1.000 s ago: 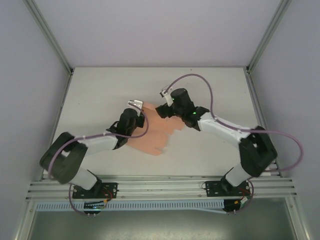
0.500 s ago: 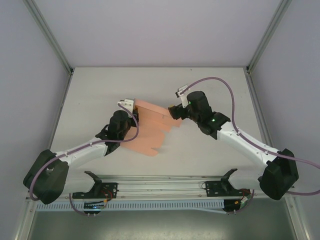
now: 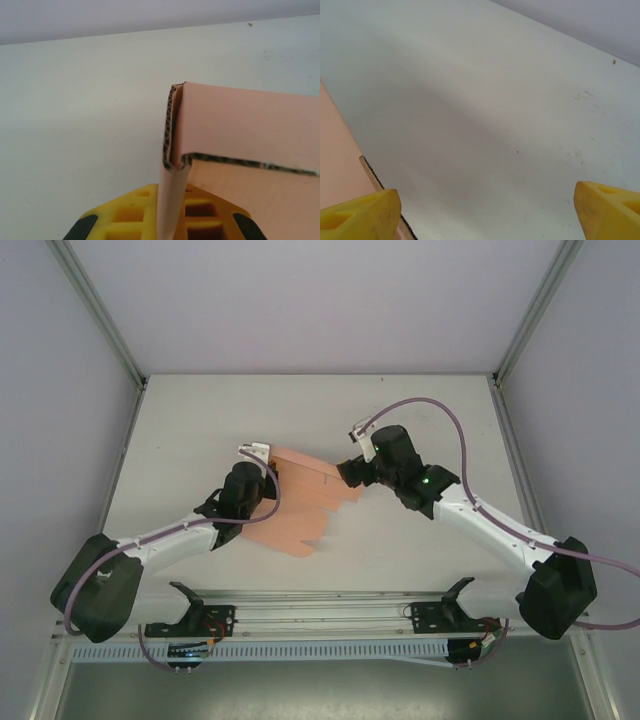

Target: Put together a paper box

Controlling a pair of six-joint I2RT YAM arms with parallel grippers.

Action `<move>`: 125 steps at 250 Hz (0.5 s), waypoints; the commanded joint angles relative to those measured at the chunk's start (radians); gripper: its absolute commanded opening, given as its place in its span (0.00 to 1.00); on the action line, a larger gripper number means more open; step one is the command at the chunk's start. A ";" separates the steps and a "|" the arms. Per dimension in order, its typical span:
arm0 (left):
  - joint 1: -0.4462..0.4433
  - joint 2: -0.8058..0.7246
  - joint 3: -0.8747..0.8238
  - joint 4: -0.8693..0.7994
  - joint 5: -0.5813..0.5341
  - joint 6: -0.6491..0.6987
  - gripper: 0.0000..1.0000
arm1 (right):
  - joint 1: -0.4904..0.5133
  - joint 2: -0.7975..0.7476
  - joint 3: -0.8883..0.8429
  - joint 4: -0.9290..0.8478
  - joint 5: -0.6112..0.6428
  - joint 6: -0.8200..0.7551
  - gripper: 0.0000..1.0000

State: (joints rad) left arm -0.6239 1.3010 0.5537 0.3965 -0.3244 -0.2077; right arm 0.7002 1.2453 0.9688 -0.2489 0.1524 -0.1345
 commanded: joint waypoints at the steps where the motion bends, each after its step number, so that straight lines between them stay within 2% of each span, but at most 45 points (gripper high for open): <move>1: 0.006 0.004 0.041 0.024 0.013 -0.015 0.00 | 0.007 -0.023 0.020 -0.059 -0.011 -0.027 0.90; 38: 0.005 0.005 0.054 0.012 0.026 -0.018 0.00 | 0.006 0.019 0.010 -0.027 -0.027 -0.028 0.90; 89: 0.006 0.025 0.076 -0.017 0.014 -0.050 0.00 | 0.010 0.104 0.034 0.026 -0.138 0.000 0.90; 125: 0.006 0.032 0.074 0.004 0.053 -0.052 0.00 | 0.015 0.114 -0.028 0.184 -0.178 0.038 0.90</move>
State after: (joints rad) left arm -0.6216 1.3289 0.5968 0.3649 -0.3141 -0.2226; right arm 0.7021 1.3598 0.9771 -0.2157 0.0475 -0.1398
